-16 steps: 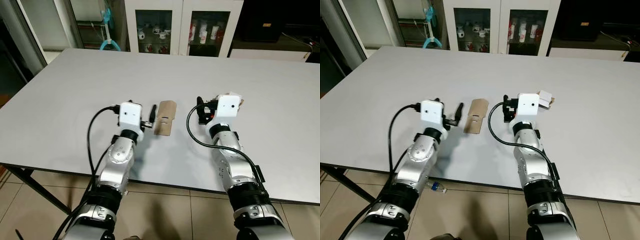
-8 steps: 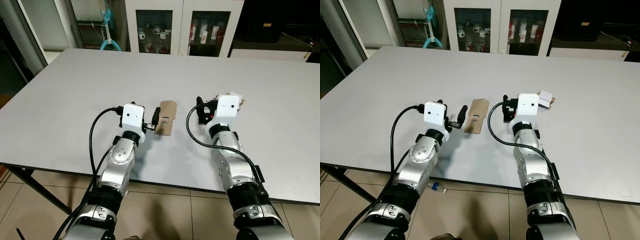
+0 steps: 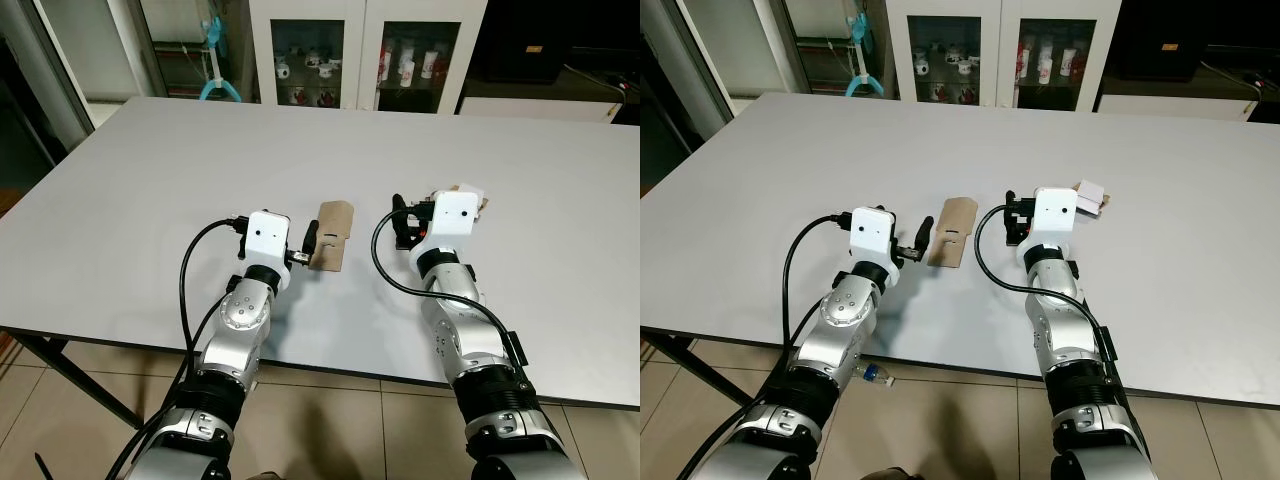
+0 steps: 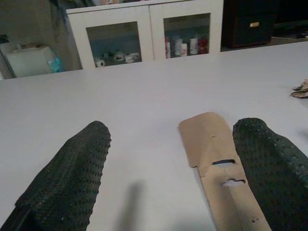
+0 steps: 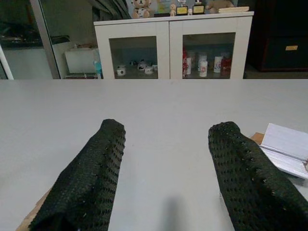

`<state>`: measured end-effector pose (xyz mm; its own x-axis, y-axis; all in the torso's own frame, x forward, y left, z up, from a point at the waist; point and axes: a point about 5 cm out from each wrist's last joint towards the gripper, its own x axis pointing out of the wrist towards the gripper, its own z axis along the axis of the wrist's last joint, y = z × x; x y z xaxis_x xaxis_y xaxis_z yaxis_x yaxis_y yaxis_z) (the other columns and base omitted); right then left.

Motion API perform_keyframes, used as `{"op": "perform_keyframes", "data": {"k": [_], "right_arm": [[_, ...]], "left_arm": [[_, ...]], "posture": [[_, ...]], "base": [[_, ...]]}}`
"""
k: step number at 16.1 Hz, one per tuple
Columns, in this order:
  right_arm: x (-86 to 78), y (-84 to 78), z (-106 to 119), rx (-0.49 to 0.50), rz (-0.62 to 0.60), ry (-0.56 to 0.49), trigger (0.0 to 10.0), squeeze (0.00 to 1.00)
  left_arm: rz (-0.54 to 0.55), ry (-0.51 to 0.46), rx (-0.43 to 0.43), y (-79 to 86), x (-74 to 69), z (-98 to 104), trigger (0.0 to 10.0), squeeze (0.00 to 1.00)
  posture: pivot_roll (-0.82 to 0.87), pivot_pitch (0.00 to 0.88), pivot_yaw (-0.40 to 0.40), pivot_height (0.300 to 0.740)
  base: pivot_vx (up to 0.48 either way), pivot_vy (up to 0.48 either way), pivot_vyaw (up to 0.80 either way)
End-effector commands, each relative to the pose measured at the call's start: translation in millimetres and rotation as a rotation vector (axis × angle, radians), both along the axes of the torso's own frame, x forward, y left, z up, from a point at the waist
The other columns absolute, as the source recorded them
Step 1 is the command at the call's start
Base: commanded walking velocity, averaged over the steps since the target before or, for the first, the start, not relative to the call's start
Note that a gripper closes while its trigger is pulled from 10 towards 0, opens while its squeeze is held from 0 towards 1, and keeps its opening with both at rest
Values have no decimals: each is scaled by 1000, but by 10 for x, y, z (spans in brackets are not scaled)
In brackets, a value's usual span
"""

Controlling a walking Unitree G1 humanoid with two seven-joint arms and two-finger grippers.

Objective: Picking trash to rubbish bin

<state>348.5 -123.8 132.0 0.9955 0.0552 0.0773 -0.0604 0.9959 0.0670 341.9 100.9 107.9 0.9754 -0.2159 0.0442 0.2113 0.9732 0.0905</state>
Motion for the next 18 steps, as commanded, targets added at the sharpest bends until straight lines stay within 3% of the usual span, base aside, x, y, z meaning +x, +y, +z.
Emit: {"op": "perform_keyframes", "data": {"k": [1,18], "right_arm": [[3,4,6,6,4,4,10000,0],[27,-8,37,1,5,1,10000,0]], "left_arm": [[15,-13,-2,23,32,54,10000,0],[35,-42,2,29,60,132,10000,0]], "posture": [[27,0,54,740],[32,14,42,740]], "base": [[0,0,0],[308,0,0]]}}
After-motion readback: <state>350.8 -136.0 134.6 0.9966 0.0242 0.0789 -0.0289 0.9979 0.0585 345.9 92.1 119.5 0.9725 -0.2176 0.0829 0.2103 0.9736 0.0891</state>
